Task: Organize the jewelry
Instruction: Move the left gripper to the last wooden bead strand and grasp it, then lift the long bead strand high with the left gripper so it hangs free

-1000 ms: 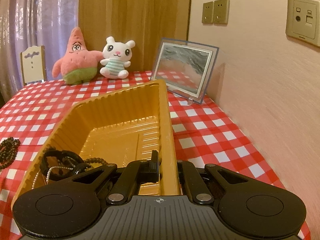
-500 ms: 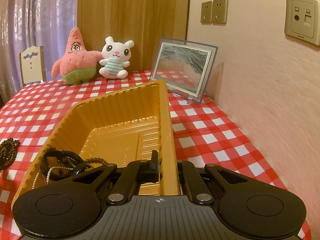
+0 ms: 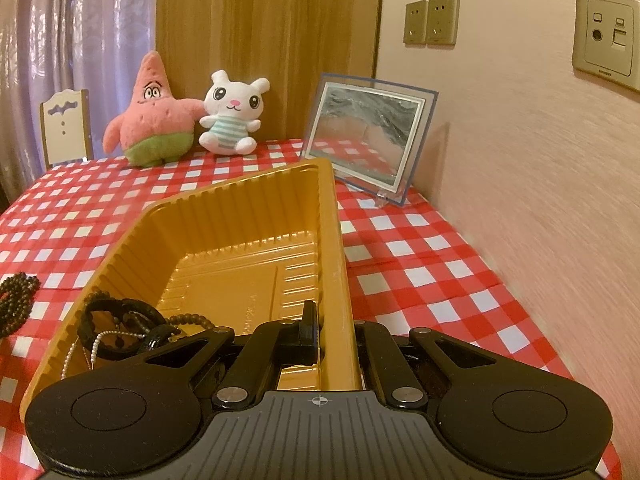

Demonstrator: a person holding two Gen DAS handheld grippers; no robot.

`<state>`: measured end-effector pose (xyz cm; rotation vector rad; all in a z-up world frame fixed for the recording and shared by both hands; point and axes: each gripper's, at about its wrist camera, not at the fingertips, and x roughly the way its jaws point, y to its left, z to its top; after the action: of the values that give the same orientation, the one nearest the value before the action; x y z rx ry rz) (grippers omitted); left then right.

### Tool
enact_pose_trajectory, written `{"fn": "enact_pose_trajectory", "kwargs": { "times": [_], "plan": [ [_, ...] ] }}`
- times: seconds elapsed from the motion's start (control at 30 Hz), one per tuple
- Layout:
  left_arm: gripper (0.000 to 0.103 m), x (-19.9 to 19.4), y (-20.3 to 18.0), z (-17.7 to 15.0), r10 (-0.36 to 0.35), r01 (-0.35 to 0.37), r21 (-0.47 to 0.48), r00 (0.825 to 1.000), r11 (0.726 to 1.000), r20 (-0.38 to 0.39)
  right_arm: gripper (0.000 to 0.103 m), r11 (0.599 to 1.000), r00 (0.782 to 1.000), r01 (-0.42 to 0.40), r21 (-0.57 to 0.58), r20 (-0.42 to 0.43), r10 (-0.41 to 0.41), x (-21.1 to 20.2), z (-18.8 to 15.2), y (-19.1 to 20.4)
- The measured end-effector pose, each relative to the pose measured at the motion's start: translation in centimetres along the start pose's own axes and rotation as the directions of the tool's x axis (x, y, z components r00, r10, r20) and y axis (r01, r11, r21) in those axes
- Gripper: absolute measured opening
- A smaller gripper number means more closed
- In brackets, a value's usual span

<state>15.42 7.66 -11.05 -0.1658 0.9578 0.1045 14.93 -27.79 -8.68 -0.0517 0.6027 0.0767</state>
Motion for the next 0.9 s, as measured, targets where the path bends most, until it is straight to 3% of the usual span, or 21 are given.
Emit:
{"fn": "enact_pose_trajectory", "kwargs": {
  "times": [0.2,0.43,0.9],
  "plan": [
    [0.006,-4.0,0.3,0.8,-0.032,0.030,0.033,0.998,0.999,0.056,0.004,1.000,1.000,-0.002,-0.001,0.005,0.002,0.1,-0.1,0.1],
    [0.006,-10.3,1.2,3.4,-0.084,0.079,0.035,0.983,0.996,0.164,0.004,1.000,1.000,-0.003,0.000,0.006,0.003,0.0,-0.2,0.1],
    [0.006,-20.4,-0.8,8.8,-0.195,0.165,0.116,0.918,0.979,0.346,0.004,1.000,1.000,-0.011,0.004,0.010,0.011,0.0,-0.1,0.1]
  ]
}}
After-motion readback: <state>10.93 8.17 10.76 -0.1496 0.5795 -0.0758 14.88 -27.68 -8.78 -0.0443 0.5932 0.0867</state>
